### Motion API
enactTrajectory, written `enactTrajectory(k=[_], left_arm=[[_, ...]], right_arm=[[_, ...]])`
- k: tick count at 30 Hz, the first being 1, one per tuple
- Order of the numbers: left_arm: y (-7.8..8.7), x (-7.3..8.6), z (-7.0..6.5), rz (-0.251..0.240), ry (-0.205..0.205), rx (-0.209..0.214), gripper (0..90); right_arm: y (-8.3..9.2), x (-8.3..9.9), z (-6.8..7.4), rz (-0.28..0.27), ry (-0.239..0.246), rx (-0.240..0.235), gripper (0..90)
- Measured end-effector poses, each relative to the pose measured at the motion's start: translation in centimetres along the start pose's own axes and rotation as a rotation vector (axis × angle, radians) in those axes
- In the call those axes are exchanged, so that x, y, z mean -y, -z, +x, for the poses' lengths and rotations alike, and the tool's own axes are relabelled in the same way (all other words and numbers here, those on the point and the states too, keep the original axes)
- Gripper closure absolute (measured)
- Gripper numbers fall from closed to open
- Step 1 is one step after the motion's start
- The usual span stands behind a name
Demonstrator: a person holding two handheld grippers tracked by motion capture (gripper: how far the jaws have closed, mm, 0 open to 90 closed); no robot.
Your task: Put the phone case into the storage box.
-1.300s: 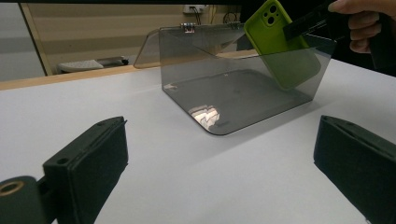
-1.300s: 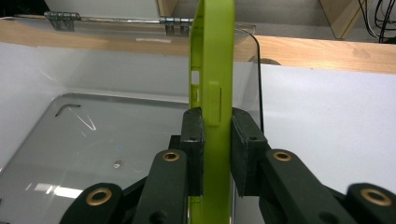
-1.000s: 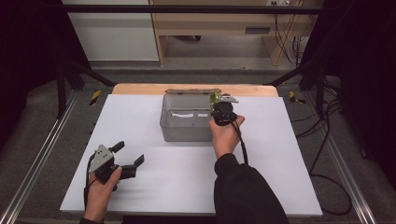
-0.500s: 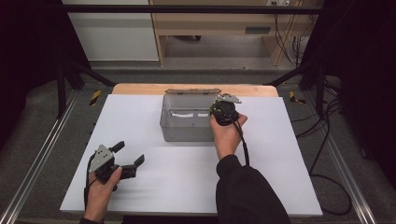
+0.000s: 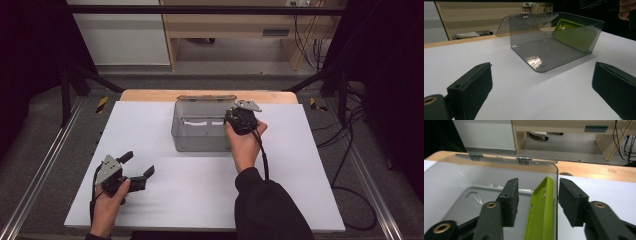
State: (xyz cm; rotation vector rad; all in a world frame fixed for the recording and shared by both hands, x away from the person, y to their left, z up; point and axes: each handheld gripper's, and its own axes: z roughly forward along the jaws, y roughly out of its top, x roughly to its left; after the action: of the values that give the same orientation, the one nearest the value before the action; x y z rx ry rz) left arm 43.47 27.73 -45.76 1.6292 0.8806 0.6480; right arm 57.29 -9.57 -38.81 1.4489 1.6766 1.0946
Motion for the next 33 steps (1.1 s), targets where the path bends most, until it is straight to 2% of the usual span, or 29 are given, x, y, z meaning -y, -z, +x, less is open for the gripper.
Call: enactTrajectory(k=[3,24,33], left_arm=[[0.0,0.0,0.0,0.000,0.001,0.000,2.8],[0.0,0.0,0.0,0.001,0.000,-0.002,2.8],[0.0,0.0,0.1,0.002,0.001,-0.004,2.8]], right_arm=[[0.3,-0.1,0.0,-0.016,-0.005,-0.018,42.4],[1.1,-0.5,-0.6,-0.047,-0.027,-0.069,24.4],[1.9,-0.8,-1.2,-0.091,-0.023,-0.107,16.9]])
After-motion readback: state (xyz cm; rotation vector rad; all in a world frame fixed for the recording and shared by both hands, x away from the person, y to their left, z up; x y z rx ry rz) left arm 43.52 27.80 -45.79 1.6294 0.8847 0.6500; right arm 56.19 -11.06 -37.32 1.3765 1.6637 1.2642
